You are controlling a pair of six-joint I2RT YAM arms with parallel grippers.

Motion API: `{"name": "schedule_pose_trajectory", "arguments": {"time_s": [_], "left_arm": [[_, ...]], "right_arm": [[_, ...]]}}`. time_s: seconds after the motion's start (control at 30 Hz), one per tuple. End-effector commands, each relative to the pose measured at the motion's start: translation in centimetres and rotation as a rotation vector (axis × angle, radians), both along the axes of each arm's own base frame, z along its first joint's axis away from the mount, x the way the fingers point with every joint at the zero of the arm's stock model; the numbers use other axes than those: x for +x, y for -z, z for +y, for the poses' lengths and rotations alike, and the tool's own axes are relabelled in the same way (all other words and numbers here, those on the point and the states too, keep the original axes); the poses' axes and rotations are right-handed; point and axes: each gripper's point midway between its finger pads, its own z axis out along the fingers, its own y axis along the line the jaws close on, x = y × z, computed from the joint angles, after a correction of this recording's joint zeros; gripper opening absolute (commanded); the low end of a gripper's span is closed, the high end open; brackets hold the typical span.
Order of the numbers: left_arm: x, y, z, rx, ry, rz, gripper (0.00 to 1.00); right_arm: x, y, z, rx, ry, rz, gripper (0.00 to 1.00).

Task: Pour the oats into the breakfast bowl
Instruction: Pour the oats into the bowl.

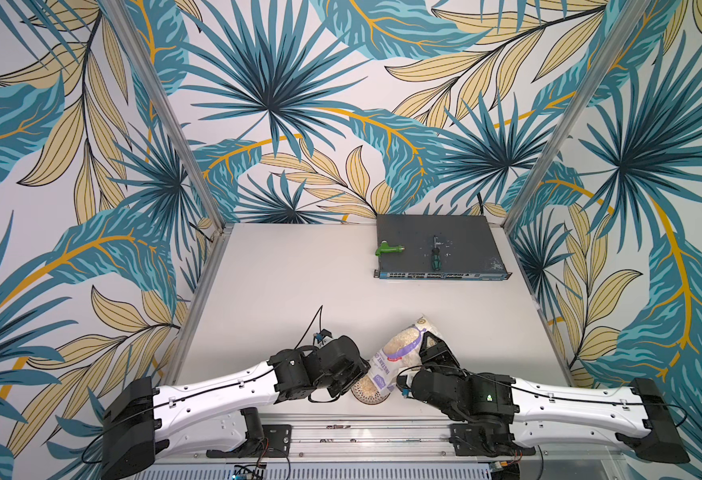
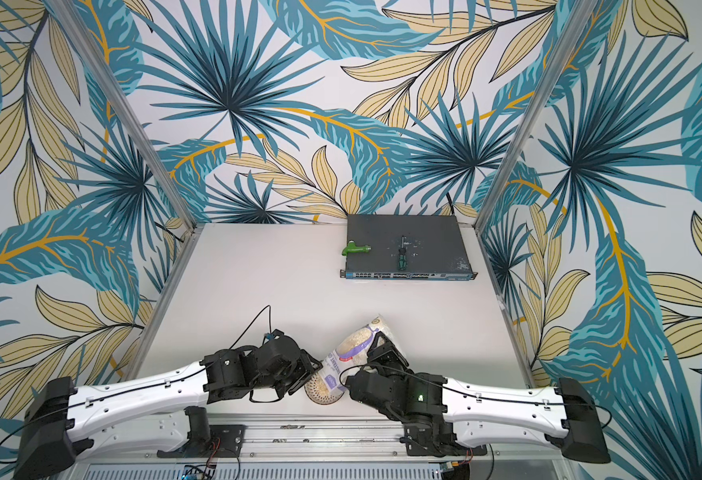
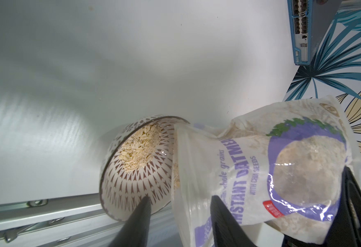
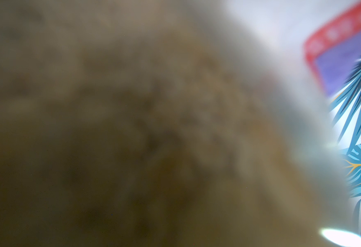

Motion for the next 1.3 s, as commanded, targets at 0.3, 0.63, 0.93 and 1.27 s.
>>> {"name": "schedule_pose_trajectory", "arguments": {"time_s": [0.3, 0.63, 0.93, 1.27], "left_arm": [[-0.2, 0.8, -0.1, 0.010, 0.008, 0.000, 0.48], [-0.3, 1.6, -0.5, 0.017, 0.016, 0.017, 0.48], [-0.3, 1.9, -0.8, 0.020, 0.027, 0.021, 0.48], [-0.3, 1.9, -0.9, 0.016, 0.029, 0.021, 0.48]], "right_arm": [[0.7, -4.3, 0.9, 0.162, 0.065, -0.098, 0.00], [0.6, -4.1, 1.1, 0.138, 0.062, -0.089, 0.00], [0.7, -4.3, 1.3, 0.134, 0.061, -0.098, 0.00], [0.7, -3.8, 1.2, 0.107, 0.057, -0.104, 0.00]]}}
